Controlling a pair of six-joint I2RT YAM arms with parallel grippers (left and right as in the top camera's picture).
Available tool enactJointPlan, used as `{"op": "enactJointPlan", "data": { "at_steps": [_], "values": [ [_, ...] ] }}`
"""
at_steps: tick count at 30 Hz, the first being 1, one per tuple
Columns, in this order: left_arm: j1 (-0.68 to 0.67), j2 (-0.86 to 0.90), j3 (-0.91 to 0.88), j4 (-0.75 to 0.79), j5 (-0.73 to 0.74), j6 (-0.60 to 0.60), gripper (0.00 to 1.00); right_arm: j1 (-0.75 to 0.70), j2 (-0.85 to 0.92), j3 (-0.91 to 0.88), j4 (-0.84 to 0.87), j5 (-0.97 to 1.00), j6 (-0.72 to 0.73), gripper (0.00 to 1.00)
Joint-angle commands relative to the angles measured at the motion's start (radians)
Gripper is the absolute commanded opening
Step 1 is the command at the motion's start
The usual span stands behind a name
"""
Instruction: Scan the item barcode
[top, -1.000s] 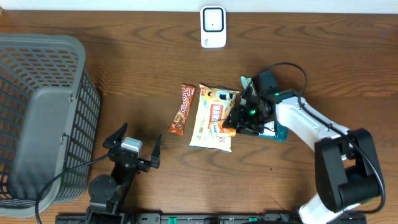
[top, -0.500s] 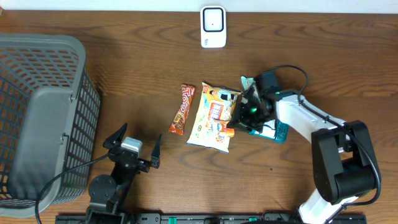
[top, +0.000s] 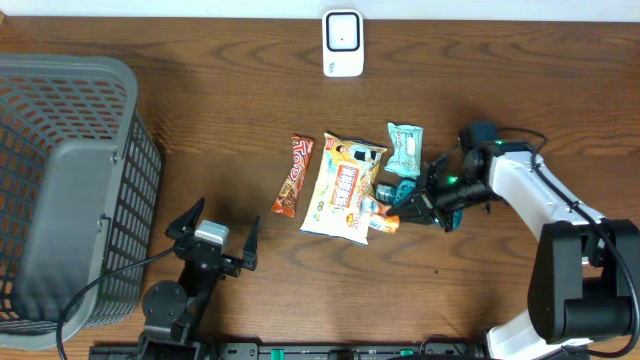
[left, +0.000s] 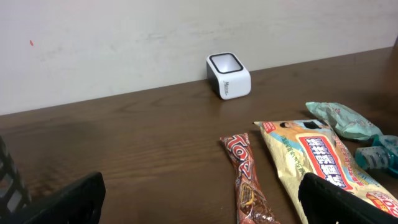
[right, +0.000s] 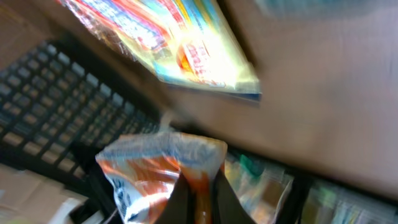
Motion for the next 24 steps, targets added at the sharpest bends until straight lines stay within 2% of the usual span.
{"op": "enactJointPlan", "data": {
  "at_steps": [1, 4, 12, 19, 24],
  "values": [
    [-0.003, 0.0, -0.016, -0.034, 0.002, 0.01, 0.99, -0.029, -0.016, -0.004, -0.096, -0.095, -0.008, 0.01],
    [-0.003, 0.0, -0.016, -0.034, 0.002, 0.01, 0.99, -0.039, -0.016, -0.004, -0.22, -0.095, -0.047, 0.02],
    [-0.003, 0.0, -0.016, -0.034, 0.002, 0.01, 0.99, -0.034, -0.016, -0.004, -0.397, -0.126, -0.135, 0.01],
    [-0.003, 0.0, -0.016, -0.034, 0.002, 0.01, 0.99, -0.034, -0.016, -0.004, -0.459, -0.136, -0.243, 0.01],
    [-0.003, 0.0, -0.016, -0.034, 0.002, 0.01, 0.99, -0.034, -0.016, -0.004, -0.469, -0.136, -0.258, 0.01]
  ]
}}
